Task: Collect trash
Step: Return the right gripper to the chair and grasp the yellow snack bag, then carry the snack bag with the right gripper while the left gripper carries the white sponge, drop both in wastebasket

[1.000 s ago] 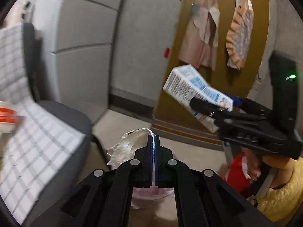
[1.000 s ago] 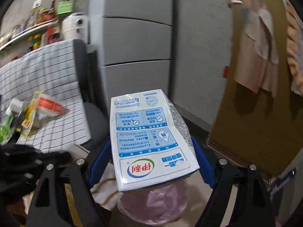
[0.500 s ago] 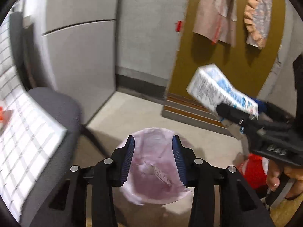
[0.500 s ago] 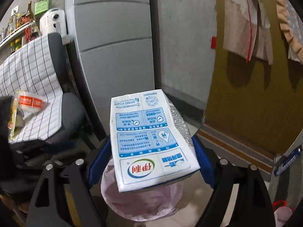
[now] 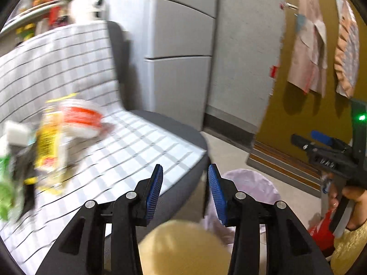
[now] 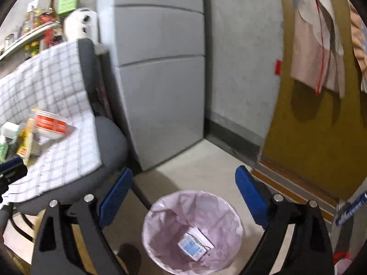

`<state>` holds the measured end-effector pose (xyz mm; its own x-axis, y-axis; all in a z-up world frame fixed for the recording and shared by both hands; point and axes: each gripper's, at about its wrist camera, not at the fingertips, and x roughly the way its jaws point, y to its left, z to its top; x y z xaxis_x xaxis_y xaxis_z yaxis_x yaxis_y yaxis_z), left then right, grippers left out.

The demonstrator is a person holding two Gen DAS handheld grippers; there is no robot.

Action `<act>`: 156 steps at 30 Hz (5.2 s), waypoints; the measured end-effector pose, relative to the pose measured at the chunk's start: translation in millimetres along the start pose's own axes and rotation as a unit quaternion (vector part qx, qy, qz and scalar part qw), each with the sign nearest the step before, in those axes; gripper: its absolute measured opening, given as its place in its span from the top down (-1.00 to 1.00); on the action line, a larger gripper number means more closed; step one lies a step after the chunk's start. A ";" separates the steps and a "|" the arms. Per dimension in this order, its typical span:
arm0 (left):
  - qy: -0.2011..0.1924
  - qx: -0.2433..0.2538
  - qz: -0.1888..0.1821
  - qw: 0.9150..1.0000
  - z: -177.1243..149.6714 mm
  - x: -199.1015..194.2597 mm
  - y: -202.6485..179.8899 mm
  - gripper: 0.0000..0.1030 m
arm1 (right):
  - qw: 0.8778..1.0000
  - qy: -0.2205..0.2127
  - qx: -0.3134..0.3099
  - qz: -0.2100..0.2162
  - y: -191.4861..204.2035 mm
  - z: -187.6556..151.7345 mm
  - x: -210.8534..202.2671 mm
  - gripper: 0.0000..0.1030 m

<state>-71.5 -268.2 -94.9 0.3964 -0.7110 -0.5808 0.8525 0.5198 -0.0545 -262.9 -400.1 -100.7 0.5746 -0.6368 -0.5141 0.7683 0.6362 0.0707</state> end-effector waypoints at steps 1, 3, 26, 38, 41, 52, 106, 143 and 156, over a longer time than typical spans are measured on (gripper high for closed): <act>-0.001 -0.006 0.018 1.000 -3.6 -10.8 9.5 0.16 | 1.000 -0.005 -0.006 0.012 9.5 3.0 -6.0 -0.73; -0.003 -0.017 0.049 0.999 -9.6 -28.3 27.4 0.16 | 0.999 -0.008 -0.017 0.029 23.4 6.0 -11.4 -0.73; -0.033 -0.152 0.254 0.955 -31.6 -121.8 201.0 0.14 | 0.971 -0.017 -0.135 0.197 214.5 53.2 12.4 0.15; -0.018 -0.174 0.295 0.939 -11.8 -90.2 251.2 -0.26 | 0.942 0.045 -0.146 0.299 302.1 54.3 101.6 -0.29; -0.011 -0.179 0.291 0.940 -15.7 -76.7 257.4 -0.26 | 0.935 0.082 -0.127 0.320 323.1 49.3 132.3 -0.29; -0.001 -0.200 0.279 0.939 -34.8 -71.1 261.8 -0.26 | 0.915 0.149 -0.038 0.373 361.3 48.9 175.7 0.13; -0.081 -0.224 0.227 0.944 62.5 -49.9 255.6 0.50 | 0.958 -0.074 -0.144 0.236 231.4 69.5 34.7 0.94; -0.042 -0.003 -0.089 0.995 16.9 33.0 -68.9 0.44 | 0.995 0.066 0.066 -0.032 -60.3 -39.1 52.3 0.43; -0.032 0.030 -0.116 0.992 12.8 22.7 -85.9 0.42 | 0.997 -0.023 0.068 -0.027 -57.6 -9.6 -9.9 0.42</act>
<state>-131.4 -335.0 -93.0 0.2066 -0.8374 -0.5060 0.9413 0.3112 -0.1307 -315.6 -426.3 -107.8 0.5410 -0.6897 -0.4814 0.8278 0.5377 0.1599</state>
